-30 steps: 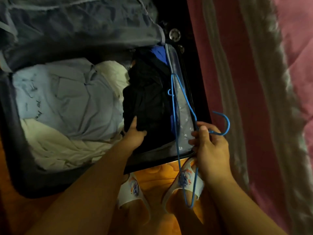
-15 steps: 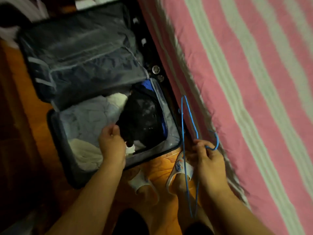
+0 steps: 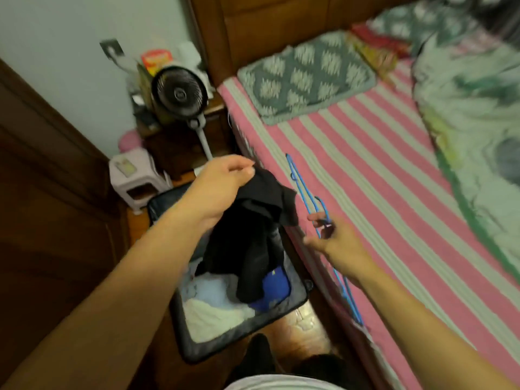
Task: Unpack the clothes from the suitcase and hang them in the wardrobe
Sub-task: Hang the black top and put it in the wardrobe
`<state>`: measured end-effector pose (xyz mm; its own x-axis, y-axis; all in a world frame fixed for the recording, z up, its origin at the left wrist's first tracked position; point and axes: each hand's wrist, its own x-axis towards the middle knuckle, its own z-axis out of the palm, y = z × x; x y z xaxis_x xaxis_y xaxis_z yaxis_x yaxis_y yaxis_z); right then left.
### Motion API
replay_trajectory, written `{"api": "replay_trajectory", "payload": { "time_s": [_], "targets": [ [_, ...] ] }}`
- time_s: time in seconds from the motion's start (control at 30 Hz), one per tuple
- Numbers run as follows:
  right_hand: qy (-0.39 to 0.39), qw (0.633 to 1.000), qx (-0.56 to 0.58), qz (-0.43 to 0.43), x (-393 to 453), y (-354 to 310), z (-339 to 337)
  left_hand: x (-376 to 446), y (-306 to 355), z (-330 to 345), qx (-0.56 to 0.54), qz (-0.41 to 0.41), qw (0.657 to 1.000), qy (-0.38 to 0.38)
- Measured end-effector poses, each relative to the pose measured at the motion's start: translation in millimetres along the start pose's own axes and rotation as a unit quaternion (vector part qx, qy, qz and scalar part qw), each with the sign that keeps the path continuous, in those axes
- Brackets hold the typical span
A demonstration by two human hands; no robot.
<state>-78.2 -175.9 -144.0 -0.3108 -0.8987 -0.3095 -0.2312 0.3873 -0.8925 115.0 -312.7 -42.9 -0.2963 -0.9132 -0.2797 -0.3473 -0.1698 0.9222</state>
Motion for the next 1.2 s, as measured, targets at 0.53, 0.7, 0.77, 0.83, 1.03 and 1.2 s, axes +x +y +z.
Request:
{"api": "replay_trajectory", "payload": {
  "time_s": [0.53, 0.7, 0.77, 0.83, 1.03, 1.2],
  "targets": [
    [0.135, 0.956, 0.144, -0.218, -45, -193, -233, -70, 240, 98, -0.128, 0.105, 0.984, 0.07],
    [0.228, 0.92, 0.166, -0.27, -82, -201, -326, -86, 298, 172, -0.202, 0.214, 0.956, 0.001],
    [0.257, 0.909, 0.19, -0.268, -97, -193, -355, -93, 315, 202, -0.194, 0.238, 0.952, -0.012],
    [0.292, 0.899, 0.19, -0.266, -110, -183, -379, -97, 329, 228, -0.18, 0.264, 0.947, -0.032],
    [0.332, 0.897, 0.19, -0.222, -142, -136, -433, -116, 332, 293, -0.246, 0.236, 0.93, -0.139],
    [0.304, 0.944, 0.092, -0.092, -141, -41, -432, -93, 225, 318, -0.157, 0.049, 0.973, -0.164]
  ]
}}
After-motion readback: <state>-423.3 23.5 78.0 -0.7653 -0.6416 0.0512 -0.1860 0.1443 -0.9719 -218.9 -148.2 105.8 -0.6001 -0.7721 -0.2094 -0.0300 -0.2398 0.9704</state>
